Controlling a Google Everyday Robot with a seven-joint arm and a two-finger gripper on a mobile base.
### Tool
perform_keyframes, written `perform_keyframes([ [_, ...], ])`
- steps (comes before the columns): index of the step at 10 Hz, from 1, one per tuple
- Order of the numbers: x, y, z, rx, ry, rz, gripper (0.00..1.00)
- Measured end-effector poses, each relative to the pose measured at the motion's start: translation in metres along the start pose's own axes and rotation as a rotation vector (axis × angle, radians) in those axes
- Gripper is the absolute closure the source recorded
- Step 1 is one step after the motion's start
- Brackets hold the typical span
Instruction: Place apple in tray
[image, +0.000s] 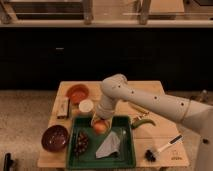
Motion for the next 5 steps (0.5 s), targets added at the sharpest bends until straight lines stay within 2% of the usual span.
perform_keyframes([
  [2, -0.003, 0.001, 0.012, 0.000, -0.014, -0.045, 1.00],
  [5, -0.005, -0.001, 0.032, -0.004, -0.056, -0.102, 1.00],
])
